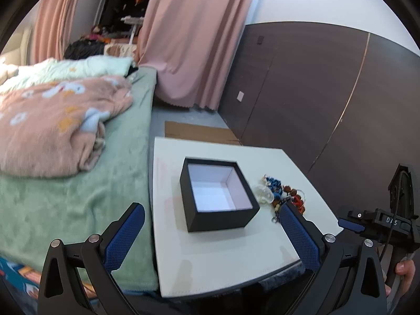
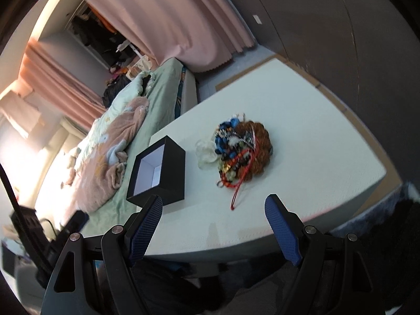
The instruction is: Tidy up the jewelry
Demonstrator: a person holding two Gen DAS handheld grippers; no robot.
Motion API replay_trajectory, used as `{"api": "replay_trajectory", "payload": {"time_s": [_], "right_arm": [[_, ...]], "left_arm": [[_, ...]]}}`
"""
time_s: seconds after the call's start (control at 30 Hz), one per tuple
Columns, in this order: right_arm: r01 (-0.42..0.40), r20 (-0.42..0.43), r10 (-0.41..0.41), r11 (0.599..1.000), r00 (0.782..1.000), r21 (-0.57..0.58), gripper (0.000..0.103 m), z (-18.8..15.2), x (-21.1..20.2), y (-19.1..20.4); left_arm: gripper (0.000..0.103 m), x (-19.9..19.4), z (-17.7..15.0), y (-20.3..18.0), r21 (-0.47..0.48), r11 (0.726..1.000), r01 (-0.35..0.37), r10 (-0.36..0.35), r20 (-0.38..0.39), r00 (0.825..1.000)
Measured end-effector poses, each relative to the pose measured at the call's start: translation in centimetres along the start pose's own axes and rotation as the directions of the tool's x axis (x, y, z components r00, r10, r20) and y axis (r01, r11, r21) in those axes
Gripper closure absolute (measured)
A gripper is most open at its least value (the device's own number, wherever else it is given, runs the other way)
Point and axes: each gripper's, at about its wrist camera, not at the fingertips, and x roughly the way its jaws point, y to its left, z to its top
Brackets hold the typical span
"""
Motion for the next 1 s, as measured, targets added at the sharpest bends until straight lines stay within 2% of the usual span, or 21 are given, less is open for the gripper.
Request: {"api": "replay_trajectory", "payload": {"time_s": [0.1,0.3,0.63,0.73,0.87,1.0], "right_arm": [[0.001,0.011,-0.001,1.0,1.0,-0.028,0.022,0.6,-0.1,0.6],[-0.001,0.028,0.003,0.998,1.0,-0.068,0.022,1.9,0.2,1.7],[0.04,0.066,-0.032,0.992,0.997,-0.118,0.022,4.5,1.6,4.3],[0.038,0.056,-0.032,0.992,0.998,-0.124,0.022,5.2,2.8,5.0],[0.043,0.043,-0.035,0.982,0.998,-0.185,0.022,6.0,4.1,6.4],[0.037,0.04,-0.03,0.98,0.999,-0.197,0.022,6.1,5.6,6.3]], "left_arm": [[0.001,-0.2,1.0,-1.0,0.037,0.999,-0.004,0.003,0.014,1.0],[0.001,0.2,2.4,-1.8,0.054,0.999,0.01,-0.011,0.012,1.0],[0.001,3.3,3.4,-1.7,0.055,0.998,0.019,-0.016,-0.056,0.998],[0.001,4.3,3.6,-1.2,0.042,0.999,0.008,-0.005,-0.069,0.998],[0.001,6.1,4.1,-0.2,0.02,1.0,0.004,-0.002,-0.091,0.996],[0.001,8.0,3.3,0.8,-0.009,1.0,0.018,-0.019,-0.105,0.994]]}}
